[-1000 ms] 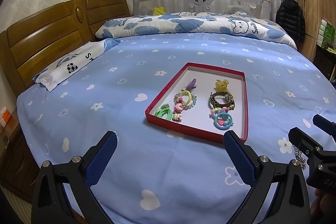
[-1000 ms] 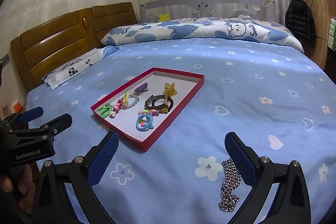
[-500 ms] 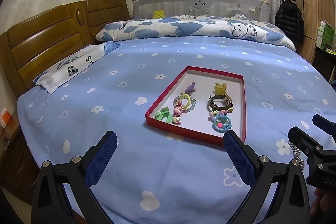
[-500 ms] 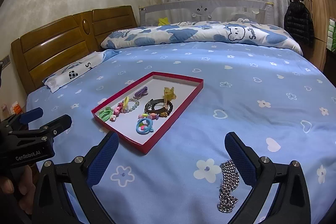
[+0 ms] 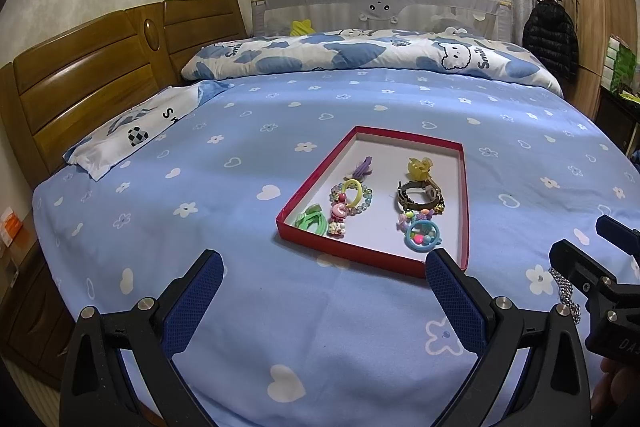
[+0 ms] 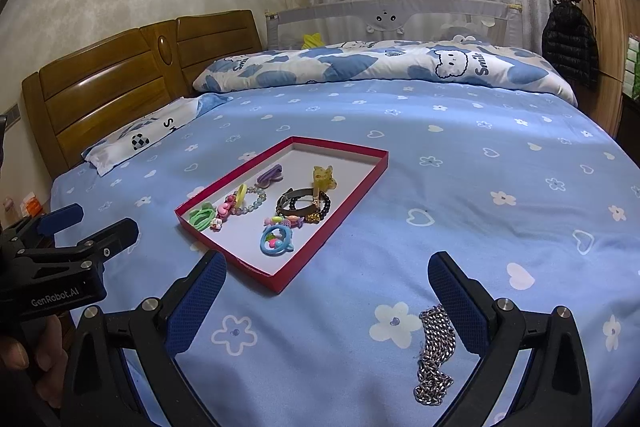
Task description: Organize jewelry
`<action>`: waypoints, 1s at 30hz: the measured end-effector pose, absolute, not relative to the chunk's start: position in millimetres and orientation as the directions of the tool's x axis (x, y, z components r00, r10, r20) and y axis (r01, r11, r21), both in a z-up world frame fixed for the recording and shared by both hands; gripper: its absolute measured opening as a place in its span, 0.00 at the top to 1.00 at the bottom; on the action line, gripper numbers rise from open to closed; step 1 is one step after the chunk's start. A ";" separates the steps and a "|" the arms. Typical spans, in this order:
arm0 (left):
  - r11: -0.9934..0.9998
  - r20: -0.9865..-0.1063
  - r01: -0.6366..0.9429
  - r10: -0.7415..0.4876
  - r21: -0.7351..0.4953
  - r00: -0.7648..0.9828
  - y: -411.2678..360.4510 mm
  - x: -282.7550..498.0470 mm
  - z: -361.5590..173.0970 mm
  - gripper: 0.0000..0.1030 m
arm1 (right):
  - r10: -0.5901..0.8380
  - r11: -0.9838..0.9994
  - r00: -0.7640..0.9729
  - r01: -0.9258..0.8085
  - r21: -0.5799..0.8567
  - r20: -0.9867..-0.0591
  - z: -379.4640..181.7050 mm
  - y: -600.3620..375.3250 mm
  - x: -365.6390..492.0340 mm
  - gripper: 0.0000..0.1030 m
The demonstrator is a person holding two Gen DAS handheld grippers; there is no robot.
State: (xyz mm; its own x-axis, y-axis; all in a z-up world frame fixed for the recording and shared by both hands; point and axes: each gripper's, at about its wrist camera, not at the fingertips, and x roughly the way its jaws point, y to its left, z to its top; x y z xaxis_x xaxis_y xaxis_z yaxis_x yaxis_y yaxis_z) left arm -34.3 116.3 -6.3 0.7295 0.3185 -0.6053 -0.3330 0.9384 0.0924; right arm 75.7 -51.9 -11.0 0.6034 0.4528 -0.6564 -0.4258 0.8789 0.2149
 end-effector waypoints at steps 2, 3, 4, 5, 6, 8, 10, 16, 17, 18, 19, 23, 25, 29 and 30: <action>0.939 -0.605 -0.331 0.318 0.093 0.730 116.3 -34.4 -5.9 0.01 | 0.453 0.879 0.603 -0.426 0.215 -0.657 -11.4 -51.9 75.9 0.01; 0.939 -0.605 -0.332 0.318 0.093 0.730 116.2 -34.4 -6.0 0.01 | 0.453 0.879 0.603 -0.426 0.215 -0.657 -11.4 -51.8 75.9 0.01; 0.939 -0.605 -0.331 0.317 0.093 0.730 116.0 -34.6 -5.9 0.01 | 0.453 0.879 0.602 -0.425 0.216 -0.657 -11.3 -51.8 75.9 0.01; 0.939 -0.605 -0.331 0.317 0.093 0.730 116.1 -34.4 -5.8 0.01 | 0.454 0.879 0.602 -0.426 0.216 -0.657 -11.0 -51.7 75.8 0.01; 0.939 -0.605 -0.331 0.318 0.093 0.730 116.2 -34.3 -5.9 0.01 | 0.453 0.879 0.603 -0.426 0.215 -0.657 -11.4 -51.8 75.9 0.01; 0.939 -0.605 -0.331 0.318 0.093 0.730 116.1 -34.4 -5.9 0.01 | 0.453 0.879 0.602 -0.426 0.215 -0.658 -11.3 -51.7 75.8 0.01; 0.939 -0.605 -0.332 0.318 0.093 0.730 116.0 -34.4 -6.0 0.01 | 0.453 0.879 0.603 -0.426 0.215 -0.657 -11.2 -51.7 75.8 0.01; 0.940 -0.606 -0.329 0.315 0.092 0.730 115.6 -34.1 -5.5 0.01 | 0.452 0.879 0.603 -0.425 0.215 -0.657 -11.3 -51.6 75.7 0.01; 0.940 -0.607 -0.328 0.313 0.091 0.731 115.5 -33.9 -5.1 0.01 | 0.453 0.879 0.602 -0.426 0.215 -0.657 -11.3 -51.7 75.8 0.01; 0.941 -0.606 -0.327 0.313 0.092 0.731 115.5 -33.9 -5.0 0.01 | 0.453 0.879 0.602 -0.426 0.215 -0.657 -11.0 -51.6 75.7 0.01; 0.941 -0.604 -0.326 0.314 0.093 0.733 115.0 -34.0 -4.7 0.01 | 0.453 0.879 0.603 -0.426 0.215 -0.657 -11.2 -51.7 75.7 0.01; 0.944 -0.599 -0.317 0.308 0.093 0.739 114.2 -34.2 -4.5 0.01 | 0.453 0.879 0.603 -0.426 0.216 -0.657 -11.2 -51.6 75.8 0.01; 0.944 -0.598 -0.315 0.307 0.096 0.740 114.4 -34.6 -5.0 0.01 | 0.452 0.879 0.603 -0.425 0.215 -0.657 -11.2 -51.8 75.7 0.01; 0.945 -0.596 -0.312 0.309 0.101 0.742 115.2 -34.5 -5.5 0.01 | 0.454 0.879 0.602 -0.423 0.219 -0.657 -10.8 -51.3 75.6 0.01; 0.945 -0.596 -0.312 0.308 0.099 0.741 115.1 -34.7 -5.7 0.01 | 0.453 0.879 0.603 -0.423 0.219 -0.657 -10.2 -51.0 75.4 0.01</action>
